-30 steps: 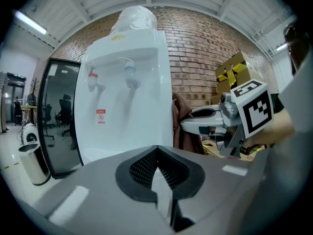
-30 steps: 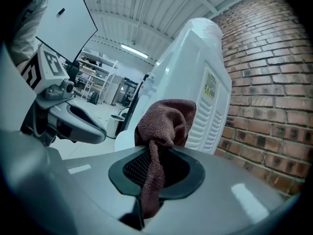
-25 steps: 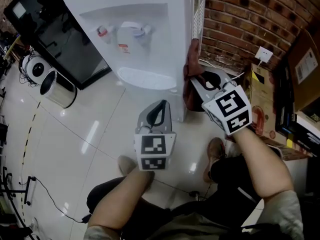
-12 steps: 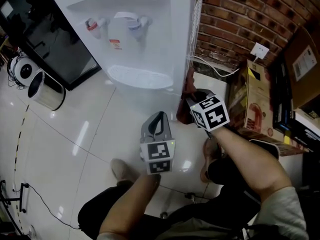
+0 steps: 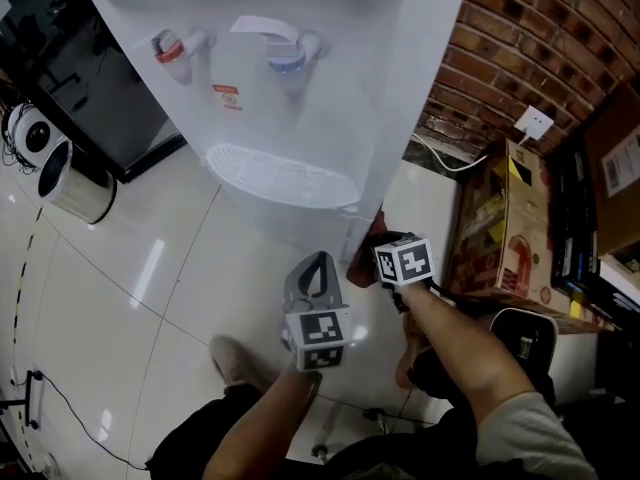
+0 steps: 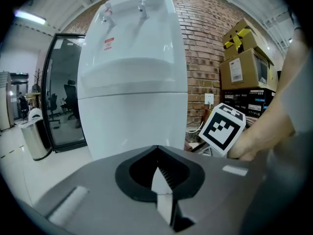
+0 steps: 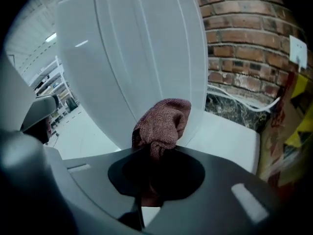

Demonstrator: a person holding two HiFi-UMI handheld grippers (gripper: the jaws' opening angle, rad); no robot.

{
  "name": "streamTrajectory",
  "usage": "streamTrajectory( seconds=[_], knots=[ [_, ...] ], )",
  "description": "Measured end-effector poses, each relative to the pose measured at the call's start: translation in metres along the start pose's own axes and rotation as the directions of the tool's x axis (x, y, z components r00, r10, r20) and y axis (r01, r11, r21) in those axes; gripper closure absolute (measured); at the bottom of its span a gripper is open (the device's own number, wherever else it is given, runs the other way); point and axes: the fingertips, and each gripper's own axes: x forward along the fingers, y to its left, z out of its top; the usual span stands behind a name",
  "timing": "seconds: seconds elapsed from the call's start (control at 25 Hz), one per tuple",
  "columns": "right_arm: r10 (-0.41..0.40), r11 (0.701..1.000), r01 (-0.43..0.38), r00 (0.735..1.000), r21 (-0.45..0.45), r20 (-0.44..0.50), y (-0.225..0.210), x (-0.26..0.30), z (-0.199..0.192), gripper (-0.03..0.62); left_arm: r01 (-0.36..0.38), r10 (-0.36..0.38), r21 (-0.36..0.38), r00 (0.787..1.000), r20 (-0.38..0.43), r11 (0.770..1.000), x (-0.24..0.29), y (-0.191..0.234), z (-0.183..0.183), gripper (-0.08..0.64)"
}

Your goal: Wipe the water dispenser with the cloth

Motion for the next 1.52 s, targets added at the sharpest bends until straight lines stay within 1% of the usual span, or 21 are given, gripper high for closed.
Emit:
streamTrajectory(
  seconds=[0.08,0.2,0.36,0.48,0.6,0.68,0.76,0.88,0.96,1.04,1.16,1.24,1.28,1.32,1.4,1.44,1.52],
  knots=[
    [0.005,0.998,-0.003,1.000,0.070,-0.018,-0.003,0.019,-0.021,0.537,-0.001,0.001,-0.006,1.000,-0.024,1.000,0.004,0.002,-0.011,0.560],
    [0.001,0.992,0.005,0.999,0.122,-0.054,-0.005,0.043,-0.048,0.539,-0.008,0.007,-0.016,0.999,-0.048,1.000,0.010,0.005,-0.022,0.560],
    [0.007,0.992,0.003,0.997,0.130,-0.082,-0.012,0.062,-0.060,0.540,-0.015,0.013,-0.034,0.998,-0.064,0.999,0.017,0.007,-0.030,0.560],
    [0.022,0.991,-0.009,0.995,0.137,-0.095,-0.015,0.069,-0.065,0.540,-0.010,0.007,-0.040,0.998,-0.064,0.999,0.019,0.005,-0.030,0.560],
    [0.033,0.989,-0.017,0.994,0.146,-0.102,-0.016,0.069,-0.065,0.538,-0.007,0.005,-0.037,0.999,-0.049,0.999,0.018,0.001,-0.020,0.560],
    [0.019,0.992,-0.006,0.995,0.130,-0.101,-0.018,0.062,-0.061,0.535,-0.007,0.006,-0.028,0.999,-0.035,1.000,0.016,0.000,-0.009,0.560],
    [-0.006,0.994,0.015,0.997,0.111,-0.076,-0.022,0.048,-0.052,0.535,-0.010,0.009,-0.013,1.000,-0.022,1.000,0.012,-0.002,0.006,0.560],
    [-0.040,0.996,0.040,0.999,0.077,-0.010,-0.027,0.016,-0.032,0.534,-0.009,0.009,0.011,1.000,0.004,1.000,-0.002,-0.007,0.033,0.560],
    [-0.046,0.998,0.043,0.997,0.056,0.060,-0.027,-0.009,-0.009,0.534,-0.006,0.005,0.026,1.000,0.029,1.000,-0.014,-0.012,0.055,0.560],
    [-0.038,0.998,0.030,0.987,0.055,0.155,-0.025,-0.036,0.023,0.534,-0.007,0.004,0.044,0.998,0.063,0.999,-0.025,-0.016,0.083,0.560],
    [-0.027,0.999,0.013,0.953,0.047,0.300,-0.020,-0.084,0.077,0.534,-0.022,0.010,0.110,0.994,0.109,0.994,-0.046,-0.019,0.130,0.560],
    [-0.034,0.999,0.019,0.919,0.042,0.394,-0.021,-0.122,0.112,0.534,-0.032,0.011,0.154,0.991,0.137,0.988,-0.063,-0.018,0.161,0.560],
    [-0.048,0.998,0.025,0.895,0.057,0.444,-0.024,-0.143,0.130,0.534,-0.033,0.008,0.164,0.988,0.152,0.986,-0.071,-0.017,0.177,0.560],
    [-0.067,0.996,0.027,0.864,0.087,0.499,-0.030,-0.165,0.150,0.534,-0.032,0.003,0.166,0.985,0.173,0.986,-0.078,-0.016,0.194,0.560],
    [-0.092,0.991,0.009,0.784,0.136,0.614,-0.039,-0.215,0.195,0.534,-0.019,-0.017,0.146,0.971,0.239,0.989,-0.091,-0.017,0.235,0.560],
    [-0.084,0.992,-0.005,0.740,0.130,0.667,-0.036,-0.241,0.216,0.534,-0.006,-0.029,0.125,0.961,0.275,0.992,-0.099,-0.018,0.253,0.560],
    [-0.037,0.998,-0.011,0.660,0.059,0.750,-0.017,-0.291,0.250,0.535,0.014,-0.041,0.082,0.941,0.336,0.997,-0.118,-0.019,0.282,0.560]
  ],
)
